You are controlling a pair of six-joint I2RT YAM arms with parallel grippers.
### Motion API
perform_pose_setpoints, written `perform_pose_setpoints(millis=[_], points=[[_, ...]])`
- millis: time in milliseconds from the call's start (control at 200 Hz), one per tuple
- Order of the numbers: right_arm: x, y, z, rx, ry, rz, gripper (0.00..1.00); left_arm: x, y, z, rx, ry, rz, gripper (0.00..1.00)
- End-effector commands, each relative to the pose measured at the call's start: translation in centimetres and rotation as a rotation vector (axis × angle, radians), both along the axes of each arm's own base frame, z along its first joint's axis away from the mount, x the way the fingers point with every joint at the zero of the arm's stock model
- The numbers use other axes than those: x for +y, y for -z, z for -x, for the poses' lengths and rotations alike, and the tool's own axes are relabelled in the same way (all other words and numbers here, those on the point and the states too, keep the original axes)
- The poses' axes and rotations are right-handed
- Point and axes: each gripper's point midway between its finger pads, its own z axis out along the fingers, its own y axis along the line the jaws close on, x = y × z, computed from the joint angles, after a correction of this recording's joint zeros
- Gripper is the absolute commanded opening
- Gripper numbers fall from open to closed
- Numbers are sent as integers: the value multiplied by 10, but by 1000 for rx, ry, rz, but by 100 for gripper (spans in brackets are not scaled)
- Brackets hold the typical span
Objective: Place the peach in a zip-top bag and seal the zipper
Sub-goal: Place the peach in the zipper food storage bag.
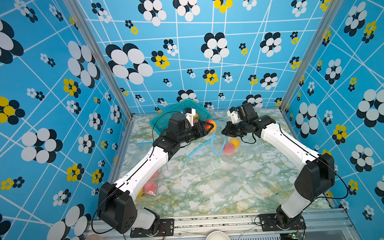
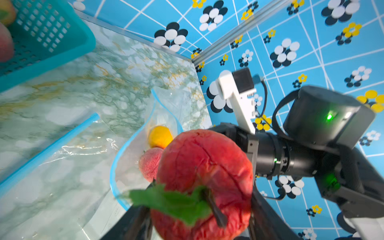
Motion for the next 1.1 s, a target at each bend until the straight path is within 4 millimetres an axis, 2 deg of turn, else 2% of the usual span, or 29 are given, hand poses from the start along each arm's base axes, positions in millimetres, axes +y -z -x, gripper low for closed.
perform_pose_setpoints(millis=[0,240,565,870,1005,1095], points=[[-3,-13,2,-23,-8,8,0,0,39,7,19,-30,-145,65],[-5,-21,10,-32,-14,0,0,-27,81,19,75,7,-210,65],[-6,-28,20,-43,-26,-26,0,-30,118,12,102,-27,-318,65],[-2,-30,21,-48,-27,-55,0,-46,128,6,112,1,-349,71],[-4,-28,20,-47,-22,-50,0,-52,121,5,108,15,-328,77],[-4,-27,21,-47,-24,-44,0,-55,110,6,97,27,-300,79]])
